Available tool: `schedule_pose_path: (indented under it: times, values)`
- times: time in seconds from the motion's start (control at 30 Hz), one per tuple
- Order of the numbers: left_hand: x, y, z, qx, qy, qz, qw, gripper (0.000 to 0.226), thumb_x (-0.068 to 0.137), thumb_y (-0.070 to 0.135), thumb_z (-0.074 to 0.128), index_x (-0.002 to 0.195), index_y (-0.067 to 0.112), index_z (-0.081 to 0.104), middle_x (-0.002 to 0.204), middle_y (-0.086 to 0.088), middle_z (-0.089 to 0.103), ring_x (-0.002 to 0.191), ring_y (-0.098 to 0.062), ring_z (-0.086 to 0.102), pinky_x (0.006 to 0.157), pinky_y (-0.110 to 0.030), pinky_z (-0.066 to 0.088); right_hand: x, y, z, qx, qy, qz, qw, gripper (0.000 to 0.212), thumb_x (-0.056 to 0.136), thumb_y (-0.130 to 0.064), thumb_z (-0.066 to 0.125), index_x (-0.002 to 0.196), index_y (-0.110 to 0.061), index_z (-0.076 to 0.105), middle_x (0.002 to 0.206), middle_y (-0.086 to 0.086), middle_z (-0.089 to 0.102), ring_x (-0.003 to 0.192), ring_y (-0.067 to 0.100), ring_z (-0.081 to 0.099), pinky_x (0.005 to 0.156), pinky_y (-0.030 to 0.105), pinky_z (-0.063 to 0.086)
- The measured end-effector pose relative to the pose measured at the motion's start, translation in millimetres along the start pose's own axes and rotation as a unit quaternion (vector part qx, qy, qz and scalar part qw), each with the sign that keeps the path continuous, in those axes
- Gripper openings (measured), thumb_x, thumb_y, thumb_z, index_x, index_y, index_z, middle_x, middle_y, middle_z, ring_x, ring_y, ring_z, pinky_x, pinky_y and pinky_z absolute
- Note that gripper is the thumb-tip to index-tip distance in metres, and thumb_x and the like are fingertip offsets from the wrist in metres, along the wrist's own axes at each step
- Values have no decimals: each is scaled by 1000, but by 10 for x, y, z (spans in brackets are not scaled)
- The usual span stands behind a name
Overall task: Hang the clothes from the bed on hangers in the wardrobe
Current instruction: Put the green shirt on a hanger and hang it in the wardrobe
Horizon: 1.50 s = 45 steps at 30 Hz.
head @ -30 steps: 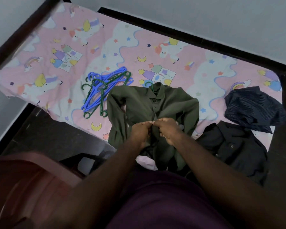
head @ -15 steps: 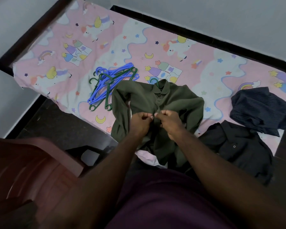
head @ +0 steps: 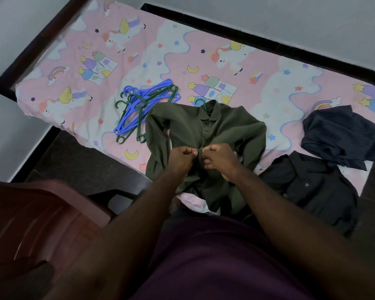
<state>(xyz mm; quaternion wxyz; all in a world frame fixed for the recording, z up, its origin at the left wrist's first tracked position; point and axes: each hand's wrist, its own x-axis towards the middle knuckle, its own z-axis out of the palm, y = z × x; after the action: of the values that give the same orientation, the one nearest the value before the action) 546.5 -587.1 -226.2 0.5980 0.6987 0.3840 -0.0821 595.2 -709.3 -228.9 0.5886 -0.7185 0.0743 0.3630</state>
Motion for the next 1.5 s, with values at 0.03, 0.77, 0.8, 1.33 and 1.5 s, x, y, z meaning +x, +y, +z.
schedule_pose_path:
  times: [0.03, 0.77, 0.8, 1.33, 1.5]
  values:
    - [15, -1, -10, 2, -5, -9, 1000, 14, 92, 5, 61, 81, 10, 66, 73, -7, 62, 65, -14, 54, 59, -24, 46, -7, -15, -9, 8, -17, 14, 1000, 16, 90, -1, 58, 78, -10, 63, 67, 9, 60, 53, 14, 59, 58, 29, 57]
    - [176, 39, 69, -29, -48, -62, 996, 30, 93, 16, 60, 65, 13, 70, 72, -16, 65, 64, -22, 52, 61, -32, 43, 116, 13, 121, 99, 66, 68, 991, 12, 88, -15, 61, 78, -9, 63, 59, -1, 58, 59, 16, 49, 59, 28, 39]
    - [170, 87, 66, -39, -60, -61, 996, 27, 92, 13, 60, 66, 12, 68, 70, -13, 65, 61, -20, 51, 58, -29, 43, 138, 7, 109, 140, 55, 91, 984, 14, 89, -15, 60, 76, -12, 62, 57, -3, 56, 59, 16, 47, 59, 28, 38]
    - [577, 441, -135, 150, -41, 110, 982, 14, 97, 19, 46, 89, 8, 47, 81, -4, 49, 77, -19, 47, 69, -37, 38, 181, -318, 68, -319, 72, -73, 942, 10, 85, -19, 67, 92, -13, 64, 80, -3, 62, 79, 16, 59, 68, 27, 42]
    - [576, 273, -147, 10, -120, 75, 990, 27, 78, 31, 48, 101, 17, 51, 89, 0, 58, 86, -17, 55, 88, -41, 48, 136, -445, 50, -270, 122, -111, 949, 10, 91, -25, 65, 85, -17, 63, 73, -4, 63, 70, 13, 57, 64, 28, 41]
